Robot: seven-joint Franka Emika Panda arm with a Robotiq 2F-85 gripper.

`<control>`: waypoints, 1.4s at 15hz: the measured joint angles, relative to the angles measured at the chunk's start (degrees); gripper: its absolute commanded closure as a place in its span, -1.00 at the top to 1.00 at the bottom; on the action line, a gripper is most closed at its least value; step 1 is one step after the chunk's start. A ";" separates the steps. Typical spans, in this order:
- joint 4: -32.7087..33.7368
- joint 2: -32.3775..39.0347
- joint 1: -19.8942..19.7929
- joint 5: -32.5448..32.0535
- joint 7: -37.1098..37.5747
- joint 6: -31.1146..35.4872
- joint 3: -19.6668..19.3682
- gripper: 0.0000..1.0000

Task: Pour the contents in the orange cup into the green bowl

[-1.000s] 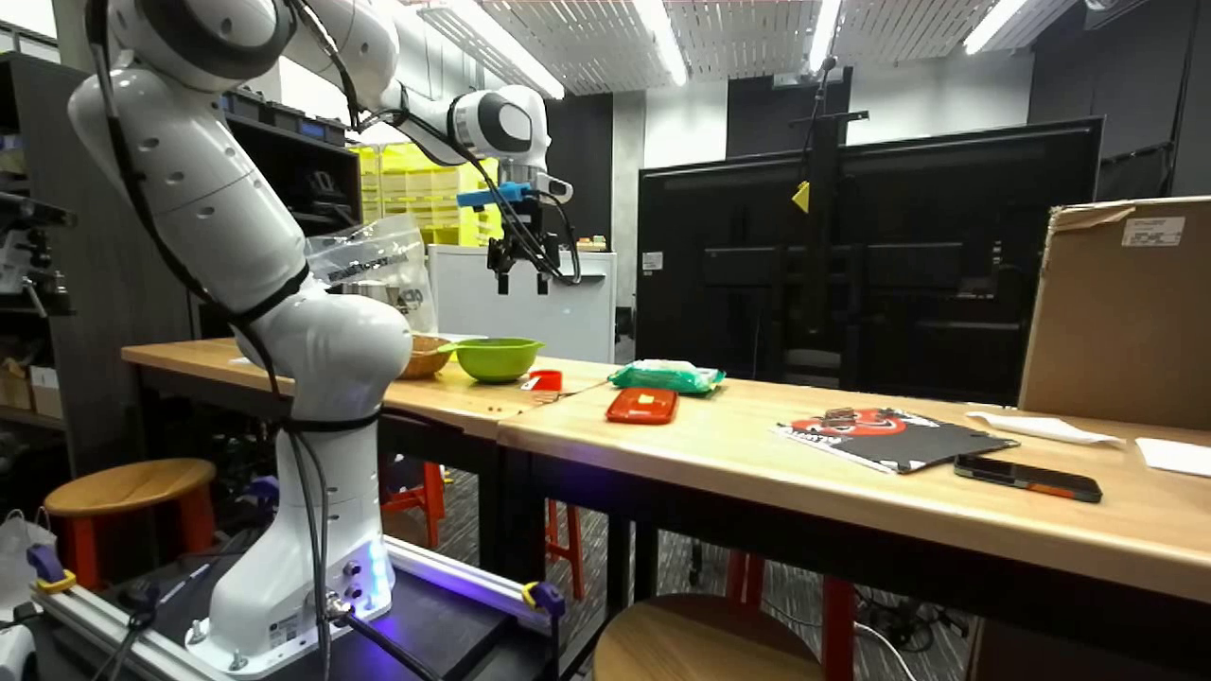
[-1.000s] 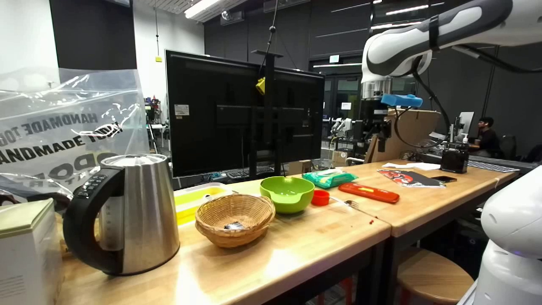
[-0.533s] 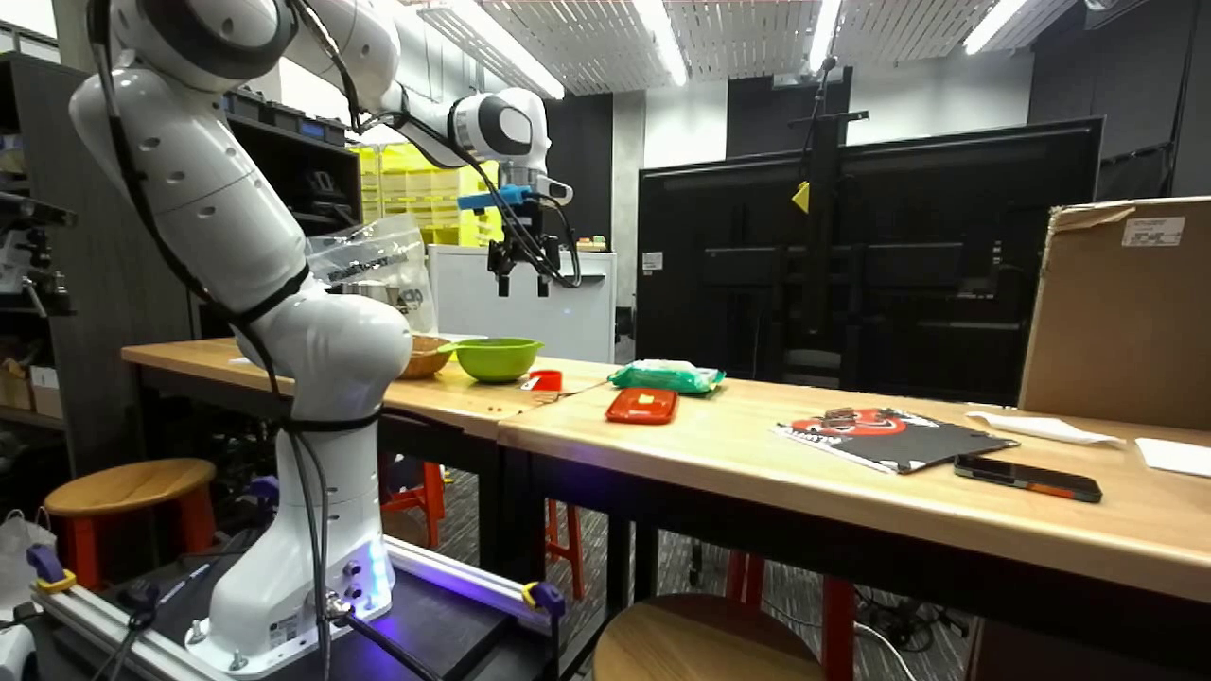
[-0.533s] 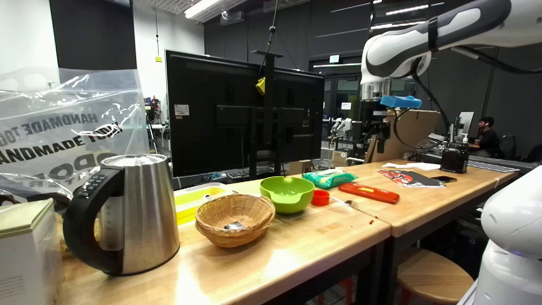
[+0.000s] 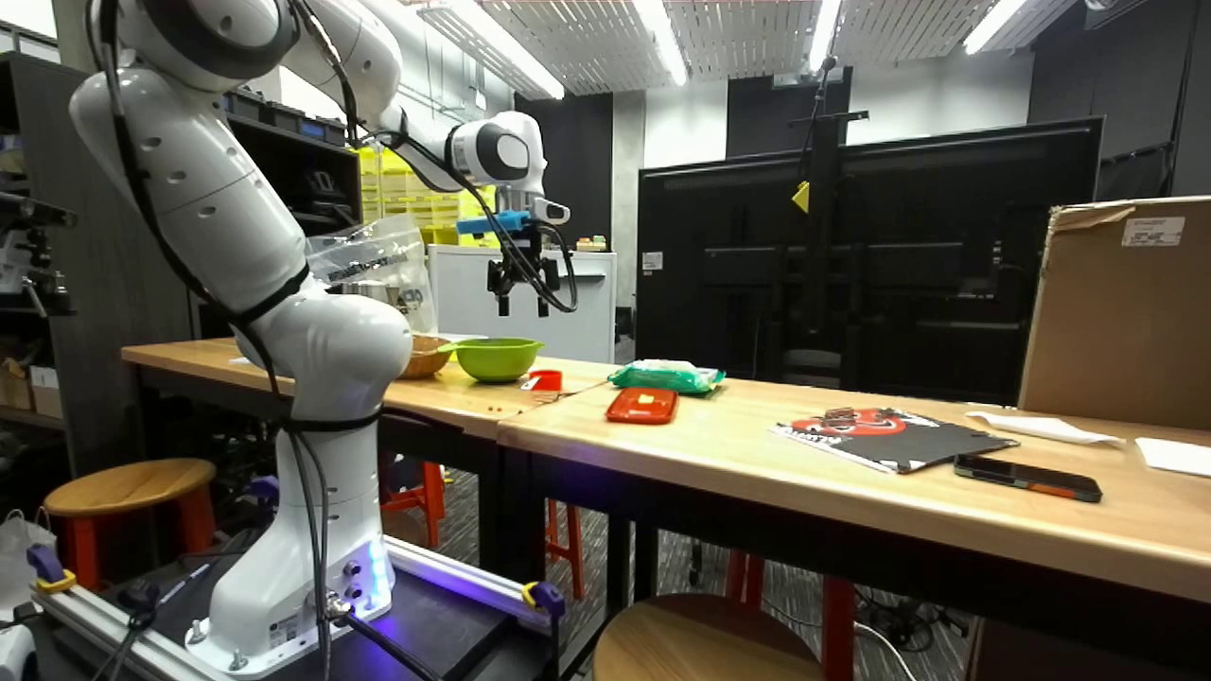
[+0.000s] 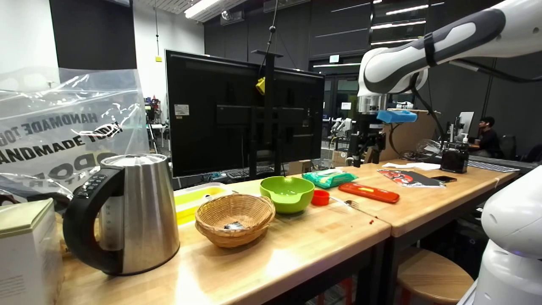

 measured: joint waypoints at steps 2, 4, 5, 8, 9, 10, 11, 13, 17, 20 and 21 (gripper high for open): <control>-2.37 -0.01 0.01 0.00 0.17 2.23 0.68 1.00; -4.73 -0.01 0.04 0.00 0.32 3.75 1.55 1.00; -5.78 -0.01 0.08 -0.01 0.40 4.42 2.01 1.00; -8.10 -0.01 0.47 -0.45 0.81 6.30 3.38 1.00; -8.63 -0.01 0.64 -0.76 0.98 7.06 3.84 1.00; -9.07 -0.02 0.85 -1.07 1.17 7.82 4.22 1.00; -9.43 -0.01 1.08 -1.34 1.24 8.65 4.55 1.00; -10.05 -0.02 1.37 -1.66 1.35 10.68 4.96 1.00; -11.96 -0.01 1.50 -1.66 2.22 17.14 5.04 1.00; -13.84 -0.01 1.46 -1.54 4.08 23.07 4.91 1.00; -14.46 0.01 1.45 -1.37 4.66 25.03 4.74 1.00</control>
